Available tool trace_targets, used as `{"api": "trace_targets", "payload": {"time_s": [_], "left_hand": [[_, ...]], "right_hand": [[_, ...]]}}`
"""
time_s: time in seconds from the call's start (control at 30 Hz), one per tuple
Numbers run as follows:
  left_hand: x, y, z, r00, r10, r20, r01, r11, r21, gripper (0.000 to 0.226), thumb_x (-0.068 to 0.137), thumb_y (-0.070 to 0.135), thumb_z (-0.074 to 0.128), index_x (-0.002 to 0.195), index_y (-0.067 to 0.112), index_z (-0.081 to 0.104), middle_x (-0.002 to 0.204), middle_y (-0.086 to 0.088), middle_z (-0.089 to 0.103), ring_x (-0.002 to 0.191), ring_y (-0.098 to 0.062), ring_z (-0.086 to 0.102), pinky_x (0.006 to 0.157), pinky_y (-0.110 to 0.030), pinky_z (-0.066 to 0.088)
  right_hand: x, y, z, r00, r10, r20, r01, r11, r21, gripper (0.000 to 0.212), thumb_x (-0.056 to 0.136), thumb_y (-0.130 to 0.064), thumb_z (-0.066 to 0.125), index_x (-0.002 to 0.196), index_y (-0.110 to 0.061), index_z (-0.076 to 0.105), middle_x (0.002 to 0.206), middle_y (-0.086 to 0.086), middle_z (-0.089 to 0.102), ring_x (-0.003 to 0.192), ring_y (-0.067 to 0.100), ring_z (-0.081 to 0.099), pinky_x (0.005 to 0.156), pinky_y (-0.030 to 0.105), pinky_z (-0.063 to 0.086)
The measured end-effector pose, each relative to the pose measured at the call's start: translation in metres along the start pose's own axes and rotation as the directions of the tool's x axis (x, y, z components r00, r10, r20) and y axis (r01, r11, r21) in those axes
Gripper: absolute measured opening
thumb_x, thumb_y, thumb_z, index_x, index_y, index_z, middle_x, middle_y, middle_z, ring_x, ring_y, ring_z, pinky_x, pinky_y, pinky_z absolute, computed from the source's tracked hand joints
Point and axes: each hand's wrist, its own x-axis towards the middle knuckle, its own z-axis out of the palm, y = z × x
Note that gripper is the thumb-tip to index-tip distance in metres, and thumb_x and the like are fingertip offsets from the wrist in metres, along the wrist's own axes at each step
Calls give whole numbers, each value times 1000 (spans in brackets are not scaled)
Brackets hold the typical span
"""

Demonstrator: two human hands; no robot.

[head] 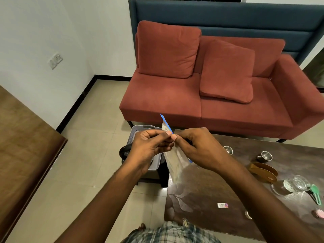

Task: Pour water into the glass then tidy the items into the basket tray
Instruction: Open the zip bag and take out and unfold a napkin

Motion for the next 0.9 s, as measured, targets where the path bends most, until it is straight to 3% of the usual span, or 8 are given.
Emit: {"api": "trace_targets", "payload": {"time_s": [0.1, 0.2, 0.3, 0.4, 0.7, 0.9], "left_hand": [[-1, 1, 0, 1000, -3, -6, 3, 1000, 14, 21, 90, 11, 77, 100, -8, 77, 93, -26, 77, 76, -28, 76, 70, -30, 63], [-2, 2, 1, 1000, 10, -18, -9, 999, 40, 19, 90, 9, 77, 101, -7, 76, 93, -27, 77, 76, -28, 76, 71, -31, 64], [-2, 1, 2, 999, 29, -36, -27, 998, 55, 17, 92, 6, 74, 101, -9, 75, 94, -29, 76, 75, -28, 75, 71, -31, 64], [-5, 1, 5, 999, 32, -20, -32, 999, 29, 20, 94, 8, 73, 102, -10, 74, 95, -28, 76, 77, -29, 74, 73, -32, 65], [-9, 1, 4, 1000, 13, -2, -13, 1000, 27, 23, 93, 13, 75, 103, -7, 77, 102, -25, 77, 89, -33, 76, 84, -40, 64], [-12, -1, 3, 1000, -14, -11, 14, 1000, 23, 14, 92, 13, 75, 98, 1, 81, 97, -20, 79, 85, -29, 76, 81, -35, 64]], "right_hand": [[0, 4, 1, 996, 82, 42, -85, 992, 90, 35, 106, -40, 61, 81, -24, 79, 66, 3, 69, 63, 25, 62, 62, 49, 54], [2, 5, 0, 977, 204, 54, -210, 915, 344, 12, 98, -29, 76, 99, -24, 87, 85, -3, 82, 79, 16, 77, 72, 34, 65], [3, 5, 0, 952, 300, 62, -280, 772, 570, 8, 91, -15, 83, 96, -10, 86, 83, 6, 81, 66, 10, 68, 61, 23, 56], [2, 5, 0, 926, 361, 113, -333, 639, 693, 9, 84, -12, 88, 90, -6, 85, 78, 9, 77, 63, 9, 61, 61, 21, 49], [-2, 3, 1, 882, 407, 238, -439, 526, 728, 21, 83, -19, 88, 99, -6, 83, 93, 11, 80, 80, 15, 68, 66, 21, 54], [-3, -4, 1, 905, 387, 178, -406, 659, 633, 14, 92, -18, 82, 99, -5, 81, 93, 13, 81, 78, 14, 69, 68, 24, 57]]}}
